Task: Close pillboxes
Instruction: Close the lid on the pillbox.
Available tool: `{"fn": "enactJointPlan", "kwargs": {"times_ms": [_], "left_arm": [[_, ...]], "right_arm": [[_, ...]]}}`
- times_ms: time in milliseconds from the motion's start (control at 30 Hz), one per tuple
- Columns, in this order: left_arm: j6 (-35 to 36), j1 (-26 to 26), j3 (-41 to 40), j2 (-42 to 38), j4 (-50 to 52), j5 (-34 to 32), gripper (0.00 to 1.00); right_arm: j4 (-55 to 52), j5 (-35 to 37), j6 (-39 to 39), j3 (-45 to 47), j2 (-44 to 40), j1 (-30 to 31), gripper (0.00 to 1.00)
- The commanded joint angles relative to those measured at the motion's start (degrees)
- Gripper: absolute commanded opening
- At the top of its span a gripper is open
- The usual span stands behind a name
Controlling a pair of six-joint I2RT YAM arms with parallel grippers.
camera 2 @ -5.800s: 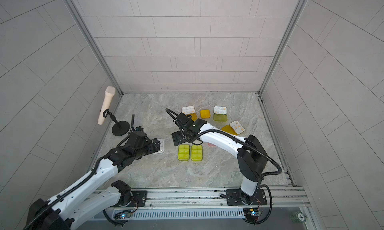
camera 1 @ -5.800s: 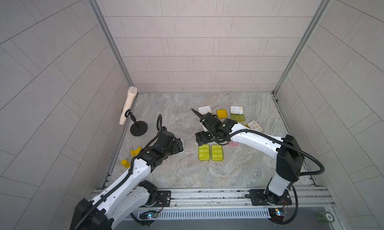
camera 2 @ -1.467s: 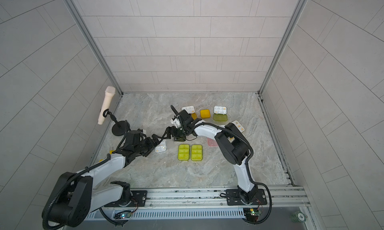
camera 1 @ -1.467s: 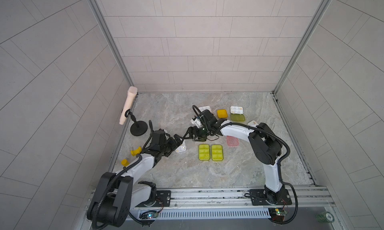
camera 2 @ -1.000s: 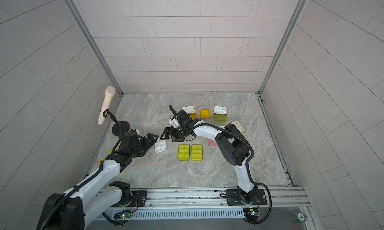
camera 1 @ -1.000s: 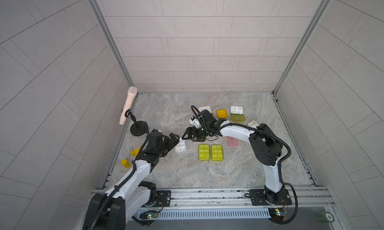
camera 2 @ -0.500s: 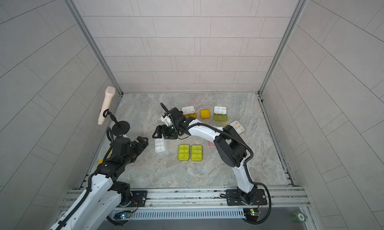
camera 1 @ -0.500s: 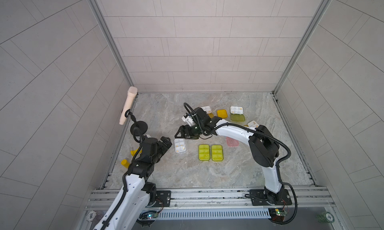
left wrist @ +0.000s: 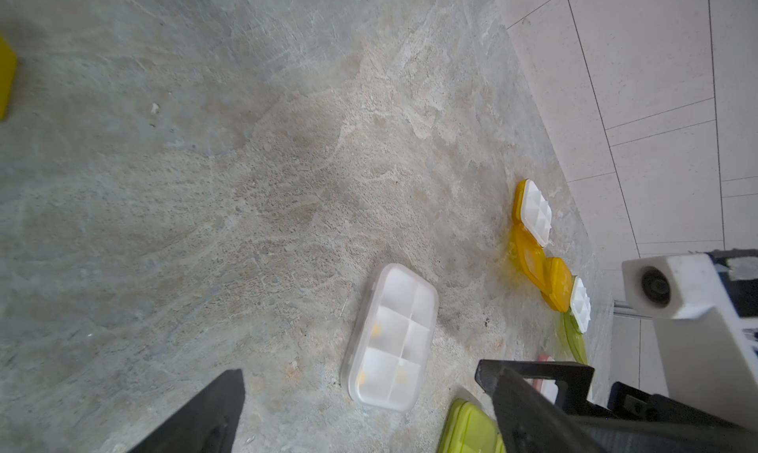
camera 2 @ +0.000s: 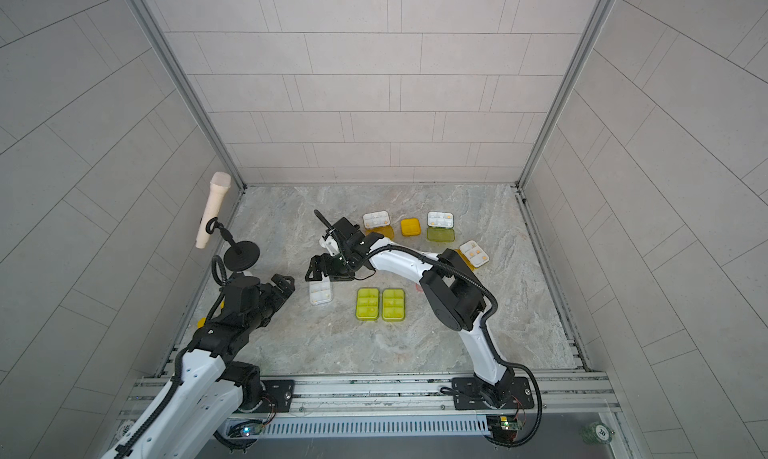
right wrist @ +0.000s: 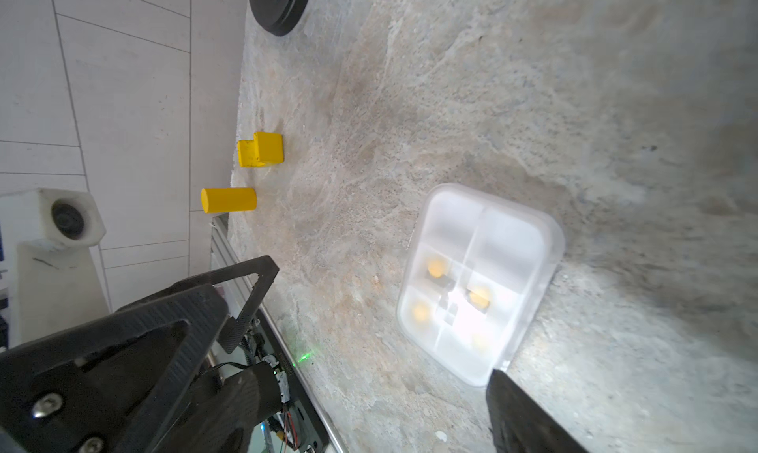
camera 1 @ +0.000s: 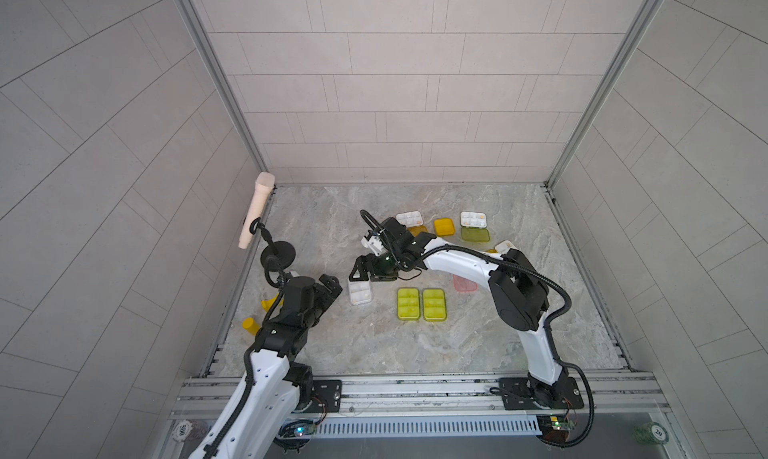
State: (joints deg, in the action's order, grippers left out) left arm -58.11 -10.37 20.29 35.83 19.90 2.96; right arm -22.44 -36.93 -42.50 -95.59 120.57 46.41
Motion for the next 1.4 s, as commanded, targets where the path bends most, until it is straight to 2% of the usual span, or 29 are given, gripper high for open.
{"fn": "enactJointPlan", "kwargs": {"times_ms": [0,100,433,867,1367], "left_arm": [[-1.0,0.3,-1.3,-0.4,-0.4,-0.8,0.99],[-1.0,0.4,-1.6,-0.4,-0.4,-0.8,0.99],[-1.9,0.4,-1.2,0.9,2.5,-3.0,0.99],[-1.7,0.5,-1.1,1.1,2.8,-2.9,0.99],[-1.7,0.6,-1.2,1.4,2.4,-2.6,0.99]], "right_arm": [[-8.5,8.7,4.6,-2.5,1.8,0.4,0.89],[-14.7,16.5,7.8,-5.2,3.0,1.4,0.89],[-23.9,28.3,12.4,-14.1,8.2,4.6,0.89],[-28.9,32.4,14.5,-23.2,14.3,6.5,0.89],[-31.6,35.3,15.5,-25.2,17.6,7.4,0.88]]}}
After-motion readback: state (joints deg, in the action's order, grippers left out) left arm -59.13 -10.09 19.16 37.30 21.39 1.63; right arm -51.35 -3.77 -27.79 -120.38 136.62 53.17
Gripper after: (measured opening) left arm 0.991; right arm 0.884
